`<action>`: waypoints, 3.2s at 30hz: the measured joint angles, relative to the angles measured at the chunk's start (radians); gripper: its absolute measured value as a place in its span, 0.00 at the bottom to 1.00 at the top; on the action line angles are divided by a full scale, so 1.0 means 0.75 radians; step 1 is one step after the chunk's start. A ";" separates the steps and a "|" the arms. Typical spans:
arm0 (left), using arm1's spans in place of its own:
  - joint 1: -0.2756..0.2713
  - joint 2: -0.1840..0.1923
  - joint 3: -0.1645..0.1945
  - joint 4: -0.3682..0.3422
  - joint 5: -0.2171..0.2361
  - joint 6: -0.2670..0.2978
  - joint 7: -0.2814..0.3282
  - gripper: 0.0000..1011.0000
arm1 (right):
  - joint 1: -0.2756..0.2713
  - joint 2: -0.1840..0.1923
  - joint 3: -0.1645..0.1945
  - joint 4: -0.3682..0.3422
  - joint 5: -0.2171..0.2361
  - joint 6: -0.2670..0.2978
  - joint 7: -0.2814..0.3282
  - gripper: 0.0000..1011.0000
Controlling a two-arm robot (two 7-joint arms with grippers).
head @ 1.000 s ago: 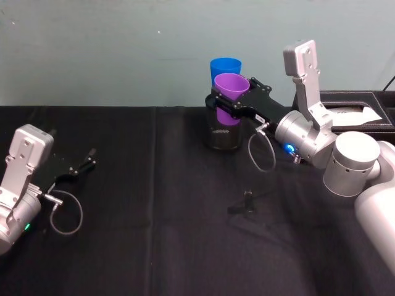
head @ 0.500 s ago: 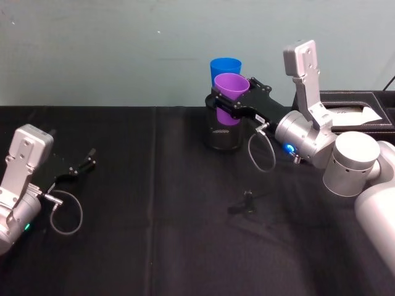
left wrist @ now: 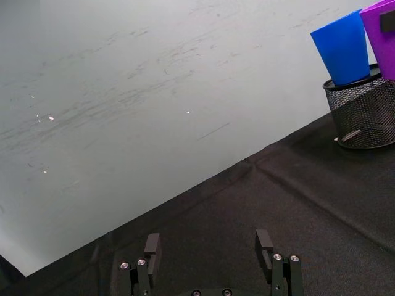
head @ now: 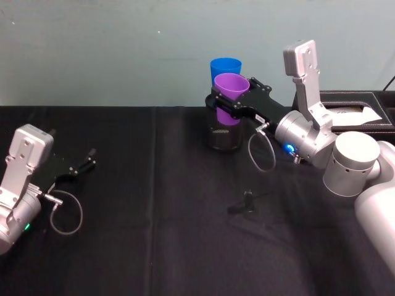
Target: Pick up one cup with a gripper and tap it against the other cup.
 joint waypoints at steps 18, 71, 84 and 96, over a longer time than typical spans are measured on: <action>0.000 0.000 0.000 0.000 0.000 0.000 0.000 0.99 | 0.000 0.000 0.000 0.000 0.000 0.000 0.000 0.73; 0.000 0.000 0.000 0.000 0.000 0.000 0.000 0.99 | 0.000 0.000 0.000 0.000 0.000 0.000 0.000 0.73; 0.000 0.000 0.000 0.000 0.000 0.000 0.000 0.99 | -0.102 0.023 0.011 -0.128 0.007 -0.012 -0.018 0.73; 0.000 0.000 0.000 0.000 0.000 0.000 0.000 0.99 | -0.323 0.091 0.027 -0.388 0.042 -0.038 -0.027 0.73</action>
